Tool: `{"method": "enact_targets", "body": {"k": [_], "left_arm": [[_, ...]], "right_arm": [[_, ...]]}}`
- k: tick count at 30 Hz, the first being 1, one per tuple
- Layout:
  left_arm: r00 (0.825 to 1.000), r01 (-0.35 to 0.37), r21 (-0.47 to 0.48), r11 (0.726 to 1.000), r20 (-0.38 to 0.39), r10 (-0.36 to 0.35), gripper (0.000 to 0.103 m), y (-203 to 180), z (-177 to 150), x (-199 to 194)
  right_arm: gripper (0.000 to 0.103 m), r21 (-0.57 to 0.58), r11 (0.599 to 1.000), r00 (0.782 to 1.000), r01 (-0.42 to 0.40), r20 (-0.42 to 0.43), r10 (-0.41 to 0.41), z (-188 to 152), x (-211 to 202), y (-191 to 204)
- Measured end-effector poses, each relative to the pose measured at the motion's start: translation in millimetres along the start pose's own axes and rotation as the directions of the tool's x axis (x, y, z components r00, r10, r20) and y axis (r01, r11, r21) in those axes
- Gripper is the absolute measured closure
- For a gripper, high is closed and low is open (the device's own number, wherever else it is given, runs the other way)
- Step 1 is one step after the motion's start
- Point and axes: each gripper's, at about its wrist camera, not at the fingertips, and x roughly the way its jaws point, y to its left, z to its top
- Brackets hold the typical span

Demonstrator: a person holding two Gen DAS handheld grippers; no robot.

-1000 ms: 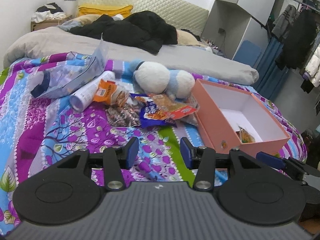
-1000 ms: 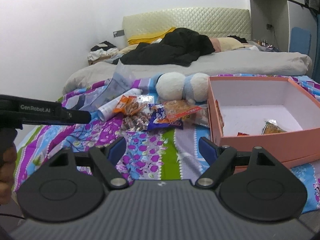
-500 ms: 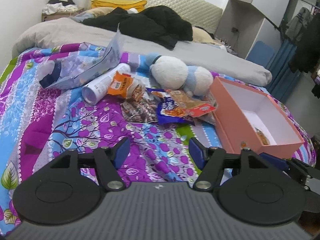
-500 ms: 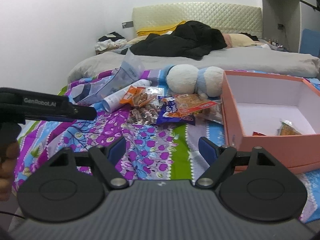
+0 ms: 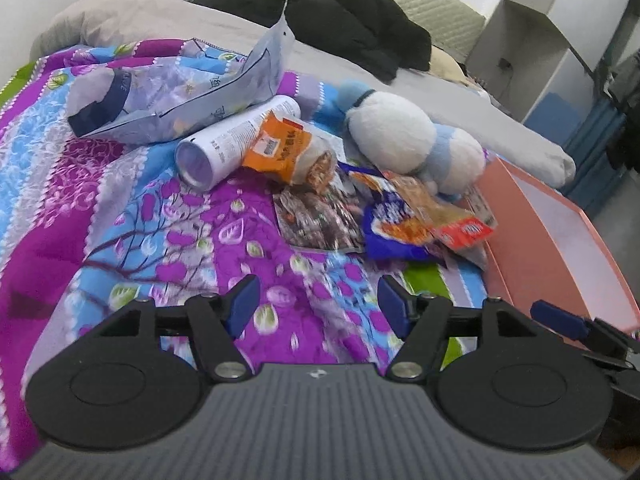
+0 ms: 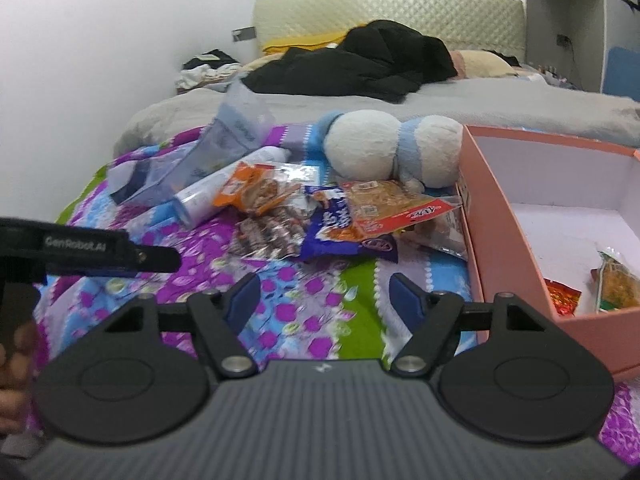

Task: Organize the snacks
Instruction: 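Reach both tools toward the snack pile beside the plush toy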

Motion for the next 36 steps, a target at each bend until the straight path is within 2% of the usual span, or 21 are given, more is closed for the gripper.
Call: {"method": "enact_targets", "body": {"k": [3, 8, 15, 19, 27, 28, 30, 31, 33, 34, 36], "left_arm": [[1.000, 0.004, -0.018, 1.000, 0.027, -0.004, 0.033, 3, 10, 21], [0.998, 0.039, -0.111, 0.993, 0.045, -0.034, 0.033, 10, 29, 59], [0.998, 0.056, -0.205, 0.977, 0.037, -0.050, 0.033, 14, 49, 115], [0.999, 0.030, -0.225, 0.974, 0.042, -0.021, 0.033, 16, 56, 138], [0.998, 0.027, -0.371, 0.928, 0.065, -0.002, 0.033, 34, 64, 166], [0.997, 0.030, -0.385, 0.922, 0.072, -0.003, 0.033, 35, 65, 168], [0.997, 0.030, -0.401, 0.916, 0.083, 0.003, 0.033, 36, 67, 172], [0.996, 0.030, -0.404, 0.914, 0.089, 0.006, 0.033, 36, 69, 173], [0.995, 0.033, -0.407, 0.913, 0.104, 0.010, 0.034, 36, 71, 174], [0.994, 0.034, -0.409, 0.912, 0.106, 0.010, 0.035, 36, 72, 176], [0.994, 0.052, -0.398, 0.916, 0.110, -0.009, 0.049, 34, 73, 179]], "right_arm": [[0.031, 0.031, 1.000, 1.000, -0.003, -0.006, 0.003, 7, 19, -7], [0.032, 0.084, 0.996, 1.000, 0.001, -0.013, 0.000, 19, 51, -17], [0.032, 0.200, 0.977, 0.997, 0.070, -0.031, -0.065, 31, 83, -35], [0.033, 0.255, 0.964, 0.997, 0.070, -0.046, -0.061, 32, 96, -44], [0.037, 0.318, 0.947, 0.998, 0.052, -0.053, -0.037, 38, 118, -56], [0.039, 0.329, 0.943, 0.998, 0.052, -0.056, -0.036, 38, 121, -58], [0.053, 0.348, 0.936, 0.997, 0.052, -0.064, -0.031, 39, 126, -61], [0.055, 0.356, 0.933, 0.997, 0.052, -0.069, -0.029, 39, 128, -62], [0.079, 0.364, 0.930, 0.997, 0.054, -0.076, -0.028, 40, 129, -64], [0.083, 0.365, 0.929, 0.997, 0.056, -0.078, -0.029, 40, 129, -64], [0.091, 0.361, 0.931, 0.996, 0.057, -0.079, -0.030, 40, 127, -64]]}}
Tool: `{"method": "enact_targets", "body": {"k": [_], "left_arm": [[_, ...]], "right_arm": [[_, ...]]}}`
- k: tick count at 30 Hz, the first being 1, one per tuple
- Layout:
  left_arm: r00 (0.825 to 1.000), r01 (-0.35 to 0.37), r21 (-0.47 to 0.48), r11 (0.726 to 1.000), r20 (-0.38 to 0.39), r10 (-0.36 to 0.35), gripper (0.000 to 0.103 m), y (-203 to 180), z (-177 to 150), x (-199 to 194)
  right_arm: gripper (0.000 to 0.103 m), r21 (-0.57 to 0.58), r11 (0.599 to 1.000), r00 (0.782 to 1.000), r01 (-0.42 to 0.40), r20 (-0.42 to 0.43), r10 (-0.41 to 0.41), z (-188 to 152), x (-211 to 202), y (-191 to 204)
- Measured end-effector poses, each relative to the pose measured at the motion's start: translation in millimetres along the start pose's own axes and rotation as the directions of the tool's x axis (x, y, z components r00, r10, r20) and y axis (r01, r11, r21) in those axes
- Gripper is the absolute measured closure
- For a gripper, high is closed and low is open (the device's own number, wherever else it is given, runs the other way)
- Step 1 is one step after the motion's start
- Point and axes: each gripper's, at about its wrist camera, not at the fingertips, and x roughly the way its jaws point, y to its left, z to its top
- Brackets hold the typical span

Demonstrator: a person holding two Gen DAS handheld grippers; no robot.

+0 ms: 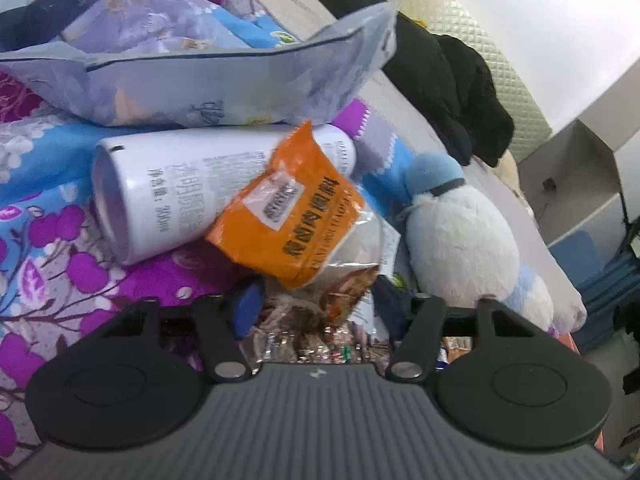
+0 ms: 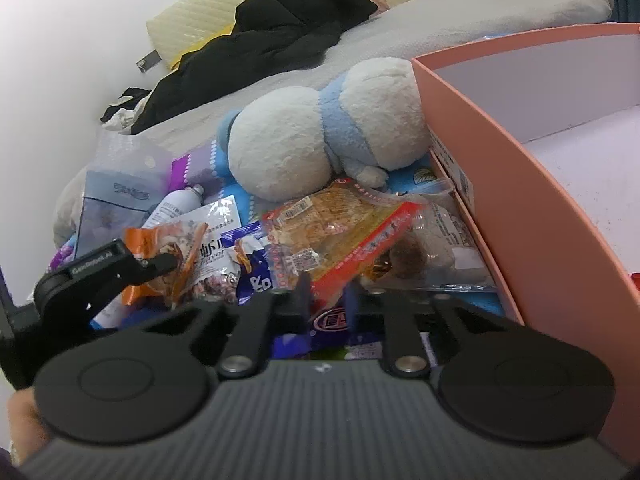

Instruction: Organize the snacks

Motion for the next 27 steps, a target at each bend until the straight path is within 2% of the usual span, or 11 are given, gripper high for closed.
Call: {"method": "enact_targets", "body": {"k": [6, 14, 22, 24, 27], "left_arm": [[1.000, 0.020, 0.007, 1.000, 0.003, -0.020, 0.058, -1, -3, -5], [0.999, 0.044, 0.019, 0.999, -0.018, -0.044, 0.062, 2, -16, -39], [0.995, 0.052, 0.074, 0.996, -0.084, -0.045, 0.062, 1, -52, -87], [0.994, 0.050, 0.089, 0.995, -0.103, -0.041, 0.063, 1, -63, -102], [0.989, 0.071, 0.110, 0.991, -0.137, -0.056, 0.063, 1, -80, -123]], "right_arm": [[0.095, -0.018, 1.000, 1.000, -0.014, 0.016, 0.014, -1, -12, 2], [0.095, -0.043, 0.999, 0.999, -0.028, 0.037, 0.029, -6, -39, 6], [0.096, -0.054, 0.998, 0.999, -0.035, 0.016, 0.036, -29, -77, -2], [0.099, -0.061, 0.997, 0.999, -0.035, 0.010, 0.036, -36, -87, -3], [0.099, -0.068, 0.997, 0.999, -0.037, -0.003, 0.037, -45, -102, -5]]}}
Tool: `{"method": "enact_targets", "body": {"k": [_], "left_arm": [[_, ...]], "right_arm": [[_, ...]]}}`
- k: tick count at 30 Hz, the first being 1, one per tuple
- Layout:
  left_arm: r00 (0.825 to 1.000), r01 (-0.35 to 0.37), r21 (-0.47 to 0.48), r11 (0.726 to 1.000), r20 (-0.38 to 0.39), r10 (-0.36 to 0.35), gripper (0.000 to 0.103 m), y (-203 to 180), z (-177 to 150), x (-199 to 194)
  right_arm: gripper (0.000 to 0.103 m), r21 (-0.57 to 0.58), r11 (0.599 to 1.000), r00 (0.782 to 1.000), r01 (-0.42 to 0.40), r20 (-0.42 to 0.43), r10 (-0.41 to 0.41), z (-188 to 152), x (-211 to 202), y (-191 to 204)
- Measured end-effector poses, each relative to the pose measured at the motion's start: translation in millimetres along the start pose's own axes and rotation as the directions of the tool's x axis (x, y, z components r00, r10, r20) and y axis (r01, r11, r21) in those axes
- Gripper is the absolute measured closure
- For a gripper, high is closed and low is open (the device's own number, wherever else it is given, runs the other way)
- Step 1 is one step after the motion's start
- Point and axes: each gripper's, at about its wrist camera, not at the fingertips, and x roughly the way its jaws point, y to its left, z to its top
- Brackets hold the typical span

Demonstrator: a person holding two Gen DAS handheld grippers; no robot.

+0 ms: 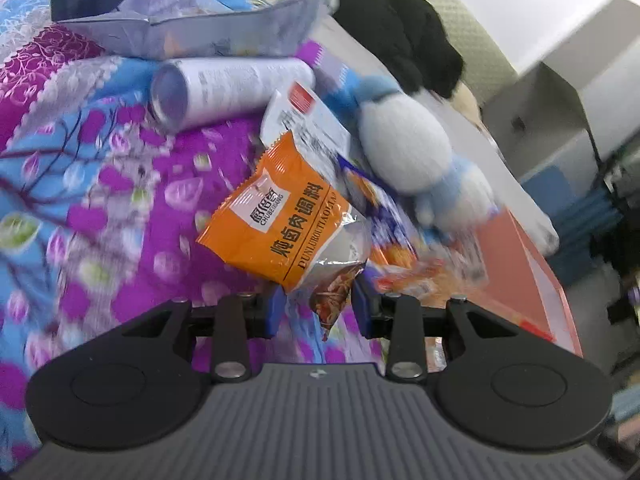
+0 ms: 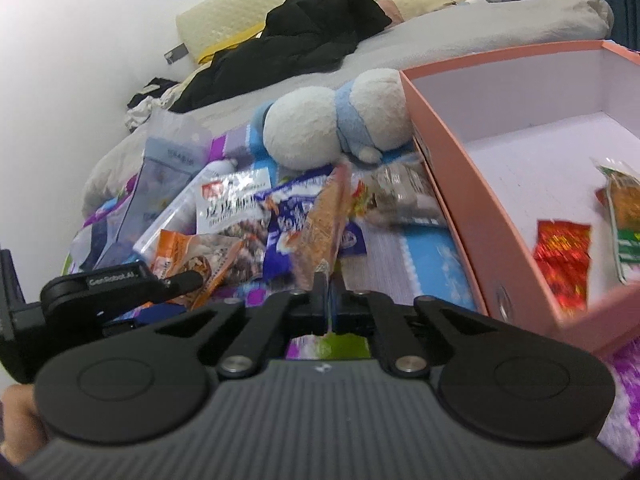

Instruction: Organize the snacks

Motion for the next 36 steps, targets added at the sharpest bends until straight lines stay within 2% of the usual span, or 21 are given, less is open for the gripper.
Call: {"method": "enact_targets", "body": {"k": [4, 7, 17, 24, 28, 29, 32, 34, 35, 36], "left_arm": [[0.999, 0.007, 0.004, 1.000, -0.039, -0.007, 0.063, 1, -23, -23], [0.998, -0.005, 0.045, 0.999, -0.060, 0.008, 0.063, -2, -38, -38], [0.987, 0.005, 0.134, 0.991, -0.161, 0.017, 0.063, -4, -80, -81], [0.975, 0.008, 0.144, 0.989, -0.220, 0.024, 0.062, 3, -103, -103], [0.970, 0.008, 0.120, 0.993, -0.243, 0.022, 0.062, 7, -109, -104], [0.967, 0.010, 0.115, 0.993, -0.255, 0.020, 0.058, 6, -110, -103], [0.962, -0.016, 0.126, 0.992, -0.270, 0.050, 0.025, 3, -112, -101], [0.963, -0.039, 0.144, 0.989, -0.257, 0.076, 0.019, -1, -114, -102], [0.964, -0.038, 0.138, 0.990, -0.257, 0.073, 0.017, -1, -114, -102], [0.964, -0.037, 0.122, 0.992, -0.258, 0.067, 0.016, 0, -114, -102]], "right_arm": [[0.100, -0.019, 1.000, 1.000, 0.000, -0.021, -0.001, -10, -15, 0], [0.100, -0.043, 0.999, 1.000, 0.001, -0.026, -0.003, -17, -27, 2], [0.100, -0.014, 1.000, 0.998, -0.016, -0.068, 0.015, -48, -73, -1], [0.100, -0.018, 1.000, 0.991, -0.009, -0.136, 0.006, -78, -100, -5], [0.096, -0.031, 0.999, 0.984, 0.032, -0.176, -0.037, -91, -103, -9], [0.096, -0.026, 0.999, 0.981, 0.033, -0.190, -0.038, -92, -101, -12], [0.094, -0.020, 0.999, 0.980, 0.025, -0.197, -0.029, -91, -100, -15], [0.088, -0.066, 0.996, 0.976, 0.052, -0.209, -0.065, -93, -97, -12], [0.070, -0.084, 0.995, 0.973, 0.062, -0.216, -0.079, -94, -96, -11], [0.043, -0.087, 0.994, 0.972, 0.061, -0.222, -0.079, -96, -96, -12]]}}
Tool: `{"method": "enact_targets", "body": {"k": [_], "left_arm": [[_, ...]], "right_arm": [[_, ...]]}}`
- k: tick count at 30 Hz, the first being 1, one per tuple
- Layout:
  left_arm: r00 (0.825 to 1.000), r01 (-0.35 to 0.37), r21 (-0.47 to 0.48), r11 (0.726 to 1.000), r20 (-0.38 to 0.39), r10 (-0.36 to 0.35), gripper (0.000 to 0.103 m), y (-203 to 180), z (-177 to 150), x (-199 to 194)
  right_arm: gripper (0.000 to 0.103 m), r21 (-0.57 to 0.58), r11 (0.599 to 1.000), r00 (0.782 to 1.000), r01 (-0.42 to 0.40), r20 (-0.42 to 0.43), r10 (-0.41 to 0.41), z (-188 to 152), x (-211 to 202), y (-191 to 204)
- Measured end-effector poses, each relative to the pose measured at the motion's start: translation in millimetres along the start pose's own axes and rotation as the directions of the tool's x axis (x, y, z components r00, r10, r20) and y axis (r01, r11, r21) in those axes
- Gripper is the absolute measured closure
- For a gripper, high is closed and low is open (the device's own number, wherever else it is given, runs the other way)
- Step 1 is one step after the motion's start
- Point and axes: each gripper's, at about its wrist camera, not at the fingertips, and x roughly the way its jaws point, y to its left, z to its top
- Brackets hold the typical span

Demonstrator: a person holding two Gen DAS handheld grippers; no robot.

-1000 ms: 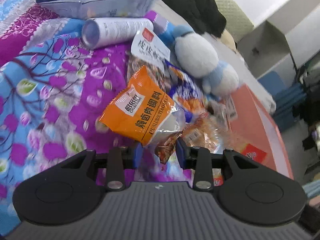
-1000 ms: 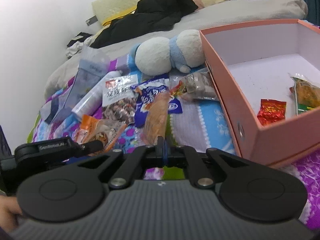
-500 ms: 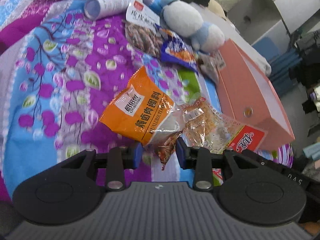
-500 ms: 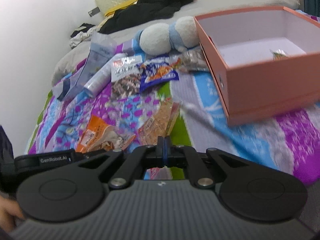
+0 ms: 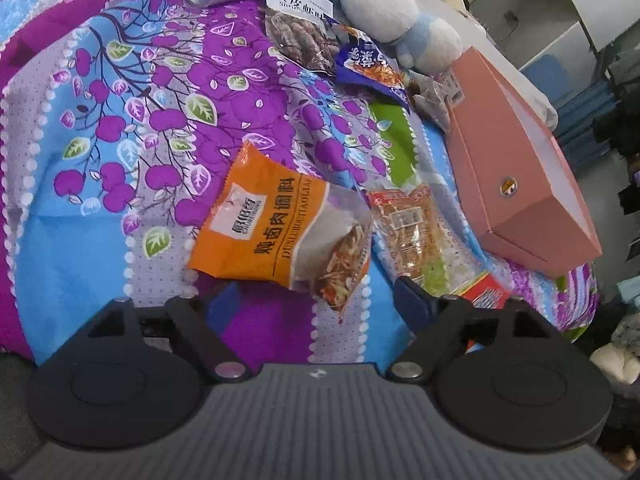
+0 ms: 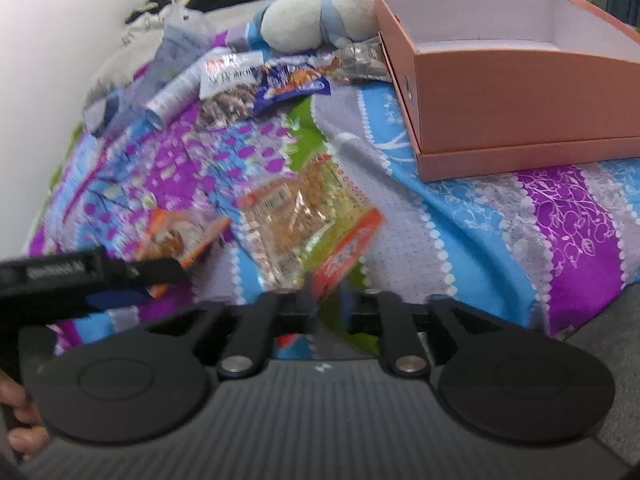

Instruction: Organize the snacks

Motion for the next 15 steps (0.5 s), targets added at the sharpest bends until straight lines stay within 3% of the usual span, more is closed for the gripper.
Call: {"method": "enact_targets", "body": {"k": [2, 9, 12, 15], "left_arm": [[1.000, 0.003, -0.039, 0.999, 0.004, -0.003, 0.015, 3, 0, 1], [1.000, 0.004, -0.145, 0.989, 0.024, 0.000, 0.015, 10, 3, 2], [1.000, -0.001, -0.193, 0.981, 0.023, 0.006, 0.014, 12, 3, 5], [0.999, 0.001, -0.223, 0.975, 0.032, 0.007, 0.015, 11, 4, 7]], "right_arm": [[0.023, 0.018, 1.000, 1.000, -0.018, 0.003, 0.018, -3, -1, -3], [0.022, -0.098, 0.994, 0.994, 0.057, 0.101, -0.047, 3, -7, -2], [0.022, -0.183, 0.982, 0.990, 0.036, 0.140, -0.010, 9, -4, 1], [0.022, -0.250, 0.968, 0.994, 0.003, 0.110, 0.025, 18, 12, 6]]}}
